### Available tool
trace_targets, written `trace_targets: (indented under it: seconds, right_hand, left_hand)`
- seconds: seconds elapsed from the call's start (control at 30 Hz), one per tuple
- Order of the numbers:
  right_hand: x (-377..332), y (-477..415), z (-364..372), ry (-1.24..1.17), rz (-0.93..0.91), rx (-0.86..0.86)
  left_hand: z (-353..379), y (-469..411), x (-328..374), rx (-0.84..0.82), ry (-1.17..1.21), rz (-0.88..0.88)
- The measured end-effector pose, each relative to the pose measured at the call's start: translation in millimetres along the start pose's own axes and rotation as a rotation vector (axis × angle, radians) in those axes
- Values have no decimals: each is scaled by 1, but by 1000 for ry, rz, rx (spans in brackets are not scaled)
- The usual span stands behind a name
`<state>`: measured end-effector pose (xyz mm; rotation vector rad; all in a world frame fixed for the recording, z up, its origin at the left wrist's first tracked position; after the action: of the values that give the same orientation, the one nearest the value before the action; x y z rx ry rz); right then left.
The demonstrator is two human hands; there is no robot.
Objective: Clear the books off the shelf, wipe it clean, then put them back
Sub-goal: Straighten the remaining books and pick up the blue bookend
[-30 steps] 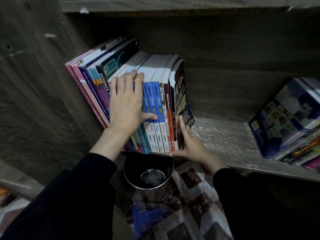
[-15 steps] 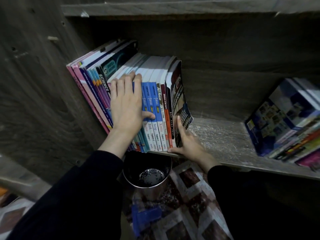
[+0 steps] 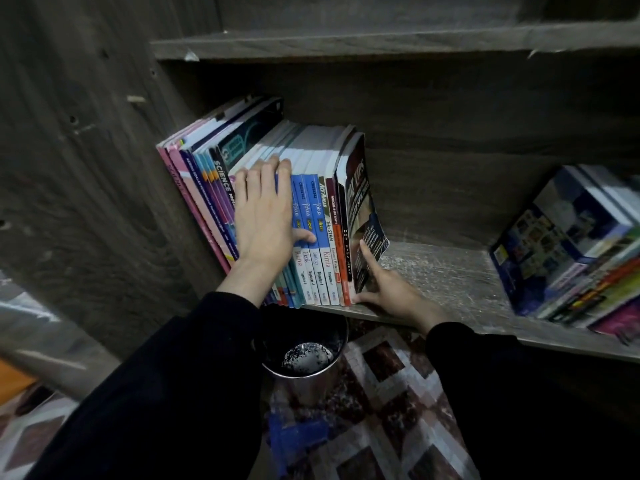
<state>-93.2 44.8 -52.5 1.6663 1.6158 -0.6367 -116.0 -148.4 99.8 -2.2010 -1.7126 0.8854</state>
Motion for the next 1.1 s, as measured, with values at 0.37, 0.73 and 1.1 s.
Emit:
trace_targets:
  seconds: [0.37,0.73,1.1]
  right_hand:
    - [-11,10,12,186,14,38]
    - [-16,46,-18,-69,-9,121]
    - [21,160,-152,73,-183,1182]
  left_hand:
    - [-4,0,2,-4,-30,-1]
    - [-24,-2,7,-63,265,-166]
    - [-103,1,179,139,662,131]
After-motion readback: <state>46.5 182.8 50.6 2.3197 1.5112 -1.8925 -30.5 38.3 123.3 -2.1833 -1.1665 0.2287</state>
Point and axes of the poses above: each hand's wrist, its own y-axis away from the middle knuckle, its own z-axis out of the palm, x = y × z, the point moved 2 cm from there along -y, towards the middle knuckle, and after that the axes turned 12 degrees about -y, right-handed, at the moved point
